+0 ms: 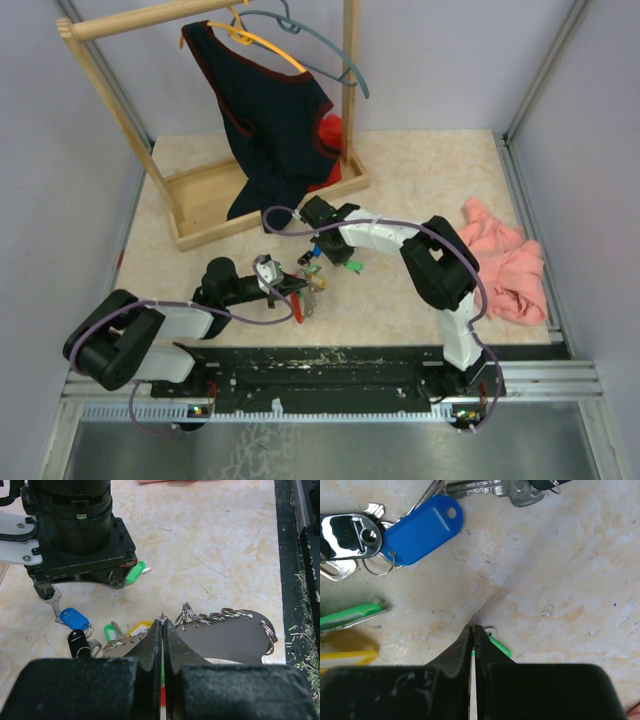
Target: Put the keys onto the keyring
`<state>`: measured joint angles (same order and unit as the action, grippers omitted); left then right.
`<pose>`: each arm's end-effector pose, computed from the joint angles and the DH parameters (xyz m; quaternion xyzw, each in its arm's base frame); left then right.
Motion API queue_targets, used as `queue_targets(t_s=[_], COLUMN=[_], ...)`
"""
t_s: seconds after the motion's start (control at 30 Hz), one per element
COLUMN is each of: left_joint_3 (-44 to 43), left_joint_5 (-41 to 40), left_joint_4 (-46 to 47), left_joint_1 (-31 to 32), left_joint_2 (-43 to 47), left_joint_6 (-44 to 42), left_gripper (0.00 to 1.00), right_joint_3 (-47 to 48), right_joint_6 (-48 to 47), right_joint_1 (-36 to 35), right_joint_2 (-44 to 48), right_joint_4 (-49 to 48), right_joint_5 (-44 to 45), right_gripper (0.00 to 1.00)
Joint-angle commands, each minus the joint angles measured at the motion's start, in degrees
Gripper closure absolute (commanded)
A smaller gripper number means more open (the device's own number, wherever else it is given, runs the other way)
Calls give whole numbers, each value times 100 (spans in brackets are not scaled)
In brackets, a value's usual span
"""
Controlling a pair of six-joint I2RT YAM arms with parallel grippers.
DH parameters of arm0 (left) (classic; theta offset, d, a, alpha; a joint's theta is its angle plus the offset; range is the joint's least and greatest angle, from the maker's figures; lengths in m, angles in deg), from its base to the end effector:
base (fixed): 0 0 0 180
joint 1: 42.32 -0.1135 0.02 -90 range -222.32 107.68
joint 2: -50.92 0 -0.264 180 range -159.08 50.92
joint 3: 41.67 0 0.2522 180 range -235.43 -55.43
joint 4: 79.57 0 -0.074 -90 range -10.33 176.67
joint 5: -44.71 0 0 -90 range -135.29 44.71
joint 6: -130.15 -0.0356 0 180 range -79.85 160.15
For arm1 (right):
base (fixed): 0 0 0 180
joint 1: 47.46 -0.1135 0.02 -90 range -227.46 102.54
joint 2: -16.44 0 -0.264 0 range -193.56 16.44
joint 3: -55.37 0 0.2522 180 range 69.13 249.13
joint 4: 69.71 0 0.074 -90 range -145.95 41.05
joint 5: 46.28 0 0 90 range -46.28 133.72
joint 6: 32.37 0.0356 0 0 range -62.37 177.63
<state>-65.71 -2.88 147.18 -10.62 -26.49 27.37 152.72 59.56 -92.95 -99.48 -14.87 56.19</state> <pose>0.1682 -0.1321 0.1572 0.4862 0.5533 -0.3683 0.5672 0.2898 0.2838 0.1664 -0.3504 0.9193 -0.0407 0.1745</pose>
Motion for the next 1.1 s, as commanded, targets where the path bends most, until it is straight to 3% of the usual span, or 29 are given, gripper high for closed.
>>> queue_targets(t_s=[0.0,0.17,0.4,0.53,0.93,1.07], left_joint_3=[0,-1,24,42,82,98], left_joint_5=[65,65,84,63,-4,-14], left_joint_4=[268,284,394,426,499,513], left_joint_1=[-41,-41,-41,-41,-41,-41], left_joint_2=[-7,-3,-54,-48,-29,-14], left_joint_6=[71,82,144,152,151,152], left_gripper=[99,99,99,99,99,99], right_joint_3=[-380,-1659,-4039,-5315,-6036,-6020], right_joint_6=[16,81,118,124,826,995], right_joint_1=[-65,-32,202,298,381,375], right_joint_2=[604,1479,2829,3149,1776,1232], right_joint_4=[-604,-2134,-5817,-7972,-11210,-11613], right_joint_5=[27,-267,-897,-1000,-794,-475], right_gripper=[100,100,100,100,100,100])
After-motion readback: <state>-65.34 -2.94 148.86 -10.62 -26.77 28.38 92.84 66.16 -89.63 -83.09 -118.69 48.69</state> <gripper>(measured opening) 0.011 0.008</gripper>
